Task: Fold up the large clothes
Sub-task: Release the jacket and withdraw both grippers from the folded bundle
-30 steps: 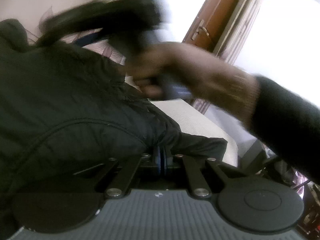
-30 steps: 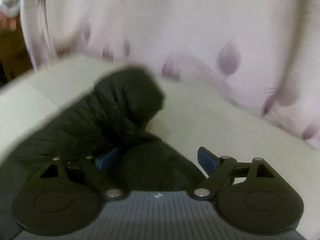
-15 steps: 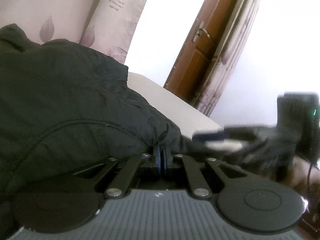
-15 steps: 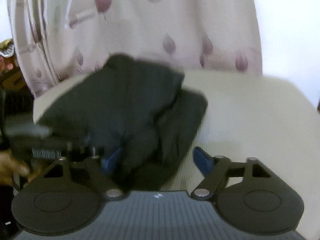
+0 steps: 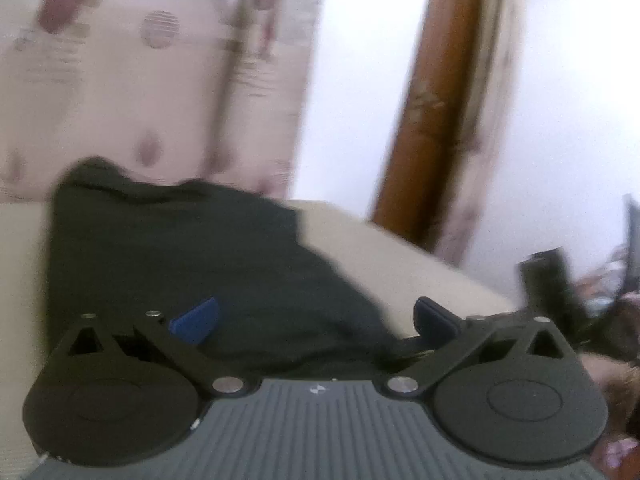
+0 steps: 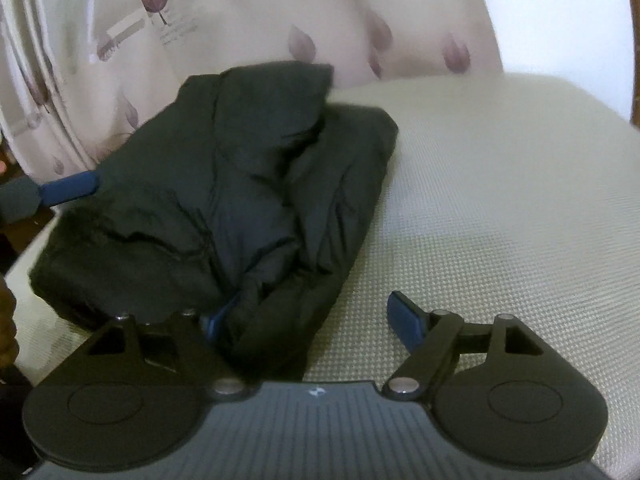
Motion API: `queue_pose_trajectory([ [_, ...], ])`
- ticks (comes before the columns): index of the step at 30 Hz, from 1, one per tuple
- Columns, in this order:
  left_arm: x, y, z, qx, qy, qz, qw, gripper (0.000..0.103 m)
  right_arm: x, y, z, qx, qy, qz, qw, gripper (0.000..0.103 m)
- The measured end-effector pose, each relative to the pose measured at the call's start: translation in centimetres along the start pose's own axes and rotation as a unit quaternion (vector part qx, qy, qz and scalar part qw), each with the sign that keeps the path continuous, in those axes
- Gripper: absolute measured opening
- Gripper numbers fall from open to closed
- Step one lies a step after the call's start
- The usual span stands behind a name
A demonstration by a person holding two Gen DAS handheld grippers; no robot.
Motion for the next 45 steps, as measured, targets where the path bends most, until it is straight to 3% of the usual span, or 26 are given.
queue_pose_trajectory([
  [5, 1.1, 3.1, -0.6, 0.003, 0.02, -0.075, 0.997, 0.103, 1.4, -1.0, 0.3, -0.012, 0.0, -0.019, 1.0, 0.079],
  [11, 0.5, 4.6, -1.5, -0.014, 0.041, -0.135, 0.9899, 0.103, 2.1, -1.4, 0.6, -0.021, -0.003, -0.028, 0.999, 0.079],
  [14, 0.3, 5.0, -1.5, -0.014, 0.052, -0.145, 0.988, 0.103, 8.2, -4.7, 6.5, -0.043, -0.016, -0.033, 0.998, 0.081],
  [21, -0.1, 5.0, -1.0, -0.029, 0.069, -0.157, 0.9848, 0.103, 9.8, -8.5, 5.7, -0.093, -0.023, -0.044, 0.994, 0.099],
  [32, -1.2, 5.1, -1.0, -0.034, 0.082, -0.161, 0.983, 0.103, 14.8, -15.8, 4.7, -0.103, -0.008, -0.073, 0.992, 0.103],
  [45, -2.0, 4.6, -1.0, -0.051, 0.089, -0.16, 0.9818, 0.103, 19.6, -20.5, 6.5, -0.1, 0.002, -0.103, 0.99, 0.103],
])
Point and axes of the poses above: each gripper's, at about its wrist camera, not at the fingertips, and x roughly against the way its jaws point, y to its left, z to its underside, the point moved 1 cm from there along -x, roughly the way its jaws point, and after that the axes turned 7 degrees about -z, right-handed, at the moved point
